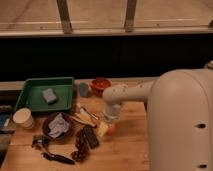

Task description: Place apple in paper cup

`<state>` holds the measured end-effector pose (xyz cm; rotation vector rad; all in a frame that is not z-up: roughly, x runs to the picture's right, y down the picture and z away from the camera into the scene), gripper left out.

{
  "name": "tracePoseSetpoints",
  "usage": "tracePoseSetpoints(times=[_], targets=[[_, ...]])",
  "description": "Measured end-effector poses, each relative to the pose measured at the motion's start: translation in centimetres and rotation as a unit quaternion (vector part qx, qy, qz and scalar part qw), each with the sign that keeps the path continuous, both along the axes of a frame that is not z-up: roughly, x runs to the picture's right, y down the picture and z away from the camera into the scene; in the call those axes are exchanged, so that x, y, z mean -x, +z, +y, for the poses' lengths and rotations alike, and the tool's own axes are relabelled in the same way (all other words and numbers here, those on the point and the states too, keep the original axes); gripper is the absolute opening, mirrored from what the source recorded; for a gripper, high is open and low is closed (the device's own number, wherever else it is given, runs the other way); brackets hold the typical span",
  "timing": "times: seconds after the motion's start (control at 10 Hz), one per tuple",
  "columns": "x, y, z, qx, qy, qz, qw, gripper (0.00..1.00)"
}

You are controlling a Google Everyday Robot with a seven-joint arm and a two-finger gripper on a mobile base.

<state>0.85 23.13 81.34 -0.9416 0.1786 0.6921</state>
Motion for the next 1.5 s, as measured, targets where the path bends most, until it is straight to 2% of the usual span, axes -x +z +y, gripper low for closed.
tracePoseSetpoints(times=[0.2, 0.3, 0.5, 0.6, 0.8, 1.1, 1.3, 1.4, 1.5], targets=[[0.0, 0.4, 0.8, 0.010, -0.013, 0.000, 0.9999, 0.37], [-0.2, 0.4, 0.9, 0.012, -0.013, 0.001, 0.9998, 0.29], [-0.2, 0.2, 0.8, 0.013, -0.015, 0.001, 0.9998, 0.07], [-0.3, 0.2, 0.8, 0.013, -0.015, 0.001, 0.9998, 0.01], [-0.7, -0.1, -0.1, 0.005, -0.003, 0.002, 1.0000, 0.00], [-1.3, -2.8, -4.0, -0.027, 0.046, -0.014, 0.9985, 0.00], [-1.4, -6.4, -8.4, -0.055, 0.096, -0.039, 0.9931, 0.00], [-1.1, -7.9, -10.4, -0.074, 0.121, -0.047, 0.9887, 0.00], [-0.6, -9.5, -12.6, -0.097, 0.146, -0.055, 0.9829, 0.00]])
